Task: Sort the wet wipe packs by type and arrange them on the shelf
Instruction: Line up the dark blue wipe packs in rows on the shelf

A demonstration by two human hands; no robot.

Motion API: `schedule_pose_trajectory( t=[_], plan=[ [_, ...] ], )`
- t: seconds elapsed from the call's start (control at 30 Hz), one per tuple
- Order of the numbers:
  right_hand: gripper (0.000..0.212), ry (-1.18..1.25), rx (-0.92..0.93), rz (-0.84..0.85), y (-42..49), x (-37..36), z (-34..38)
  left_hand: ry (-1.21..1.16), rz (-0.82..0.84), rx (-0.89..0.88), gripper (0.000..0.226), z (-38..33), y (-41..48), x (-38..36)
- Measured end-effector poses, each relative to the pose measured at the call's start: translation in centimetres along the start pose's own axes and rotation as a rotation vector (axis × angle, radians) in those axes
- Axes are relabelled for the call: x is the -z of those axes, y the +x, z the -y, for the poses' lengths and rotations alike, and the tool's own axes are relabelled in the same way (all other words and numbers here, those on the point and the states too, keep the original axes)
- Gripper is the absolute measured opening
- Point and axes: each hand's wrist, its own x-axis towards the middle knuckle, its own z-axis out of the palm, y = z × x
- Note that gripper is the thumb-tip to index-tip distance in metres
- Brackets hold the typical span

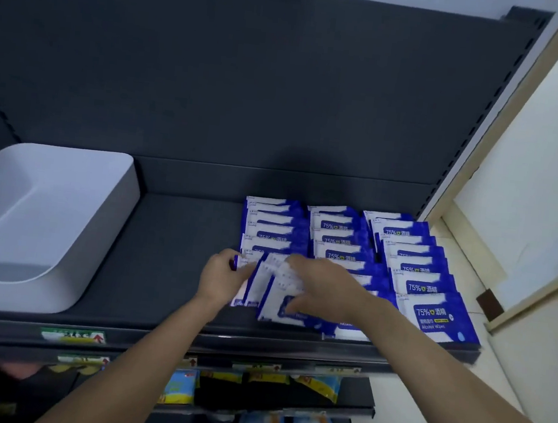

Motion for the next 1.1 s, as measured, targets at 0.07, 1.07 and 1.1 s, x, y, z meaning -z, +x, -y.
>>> schedule_pose_trajectory(
  t=[0.07, 1.07, 1.1],
  plan=[
    [0.054, -0.054, 0.025, 0.068, 0.7, -0.6, 0.5, -0.168, 0.027, 0.054, 0.009, 0.6, -0.1, 1.0],
    [0.031, 0.006, -0.128, -0.241, 0.1, -2.8, 0.9, -0.020, 0.104, -0.093, 0.007, 0.3, -1.9, 1.3],
    [0.031, 0.116, -0.168, -0.289, 0.0, -2.2, 0.6, -0.047, 0.112, -0.077, 0.022, 0.2, -1.9, 1.0]
  ],
)
